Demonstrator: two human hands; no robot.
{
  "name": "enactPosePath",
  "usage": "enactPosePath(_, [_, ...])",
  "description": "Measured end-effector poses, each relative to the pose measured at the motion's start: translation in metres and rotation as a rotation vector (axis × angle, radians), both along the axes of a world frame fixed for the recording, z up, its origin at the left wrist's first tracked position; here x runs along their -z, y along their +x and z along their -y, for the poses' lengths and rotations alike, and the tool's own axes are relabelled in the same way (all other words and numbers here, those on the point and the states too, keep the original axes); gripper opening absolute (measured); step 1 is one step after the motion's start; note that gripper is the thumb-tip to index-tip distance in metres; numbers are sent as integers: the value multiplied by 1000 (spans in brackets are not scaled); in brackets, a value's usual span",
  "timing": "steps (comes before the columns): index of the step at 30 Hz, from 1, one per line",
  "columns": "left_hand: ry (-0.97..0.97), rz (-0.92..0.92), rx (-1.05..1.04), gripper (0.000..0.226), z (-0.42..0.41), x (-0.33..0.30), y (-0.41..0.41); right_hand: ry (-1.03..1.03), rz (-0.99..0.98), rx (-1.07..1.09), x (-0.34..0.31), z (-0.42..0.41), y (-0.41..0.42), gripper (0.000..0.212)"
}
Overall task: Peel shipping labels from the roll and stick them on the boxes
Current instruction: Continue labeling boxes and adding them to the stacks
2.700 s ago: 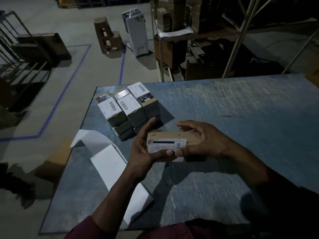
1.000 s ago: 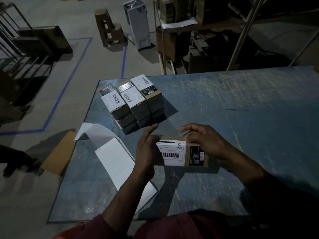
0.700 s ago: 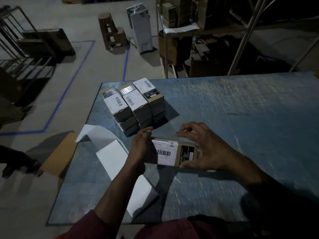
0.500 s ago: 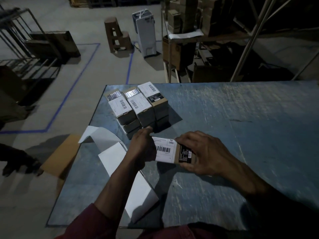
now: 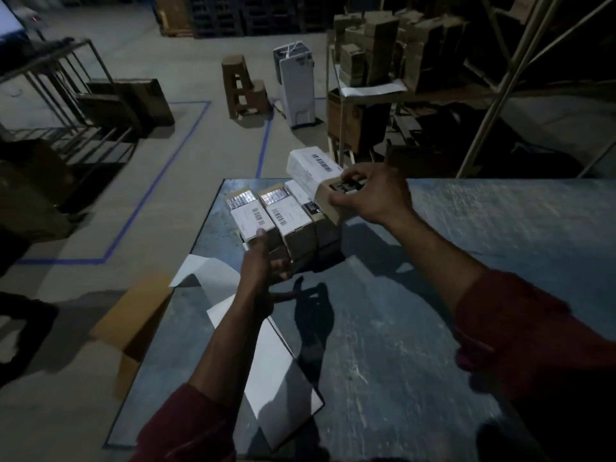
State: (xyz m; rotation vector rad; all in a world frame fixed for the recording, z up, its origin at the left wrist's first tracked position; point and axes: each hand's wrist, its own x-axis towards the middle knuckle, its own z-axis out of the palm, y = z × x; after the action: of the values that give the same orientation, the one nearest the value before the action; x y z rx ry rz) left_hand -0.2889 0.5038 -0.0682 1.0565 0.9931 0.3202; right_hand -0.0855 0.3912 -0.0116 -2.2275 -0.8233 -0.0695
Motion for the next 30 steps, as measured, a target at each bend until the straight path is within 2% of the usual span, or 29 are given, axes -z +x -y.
enactPosePath(3, [-24, -16, -20, 64, -3, 19, -6, -58, -37, 73, 8, -35, 10, 53])
enactPosePath(9, [-71, -26, -37, 54, -12, 38, -9, -154, 32, 91, 24, -57, 3, 51])
enactPosePath(15, [-23, -88, 86, 29, -7, 45, -5, -134, 45, 34, 31, -51, -2, 63])
enactPosePath(17, [8, -100, 131, 22, 1, 47, -2, -69, 21, 29, 31, -39, -5, 57])
enactPosePath(21, [101, -95, 214, 17, 30, 56, 16, 75, 23, 30, 47, 29, -16, 16])
enactPosePath(23, [177, -73, 286, 16, 51, 64, 30, 92, -3, 99, 66, 75, -24, 7])
enactPosePath(26, [296, -51, 474, 18, 102, 77, 69, 118, -77, 278, 84, 157, -30, 9])
enactPosePath(30, [569, 60, 798, 11, 195, 83, 138, 78, -10, 538, 79, 276, -24, 9])
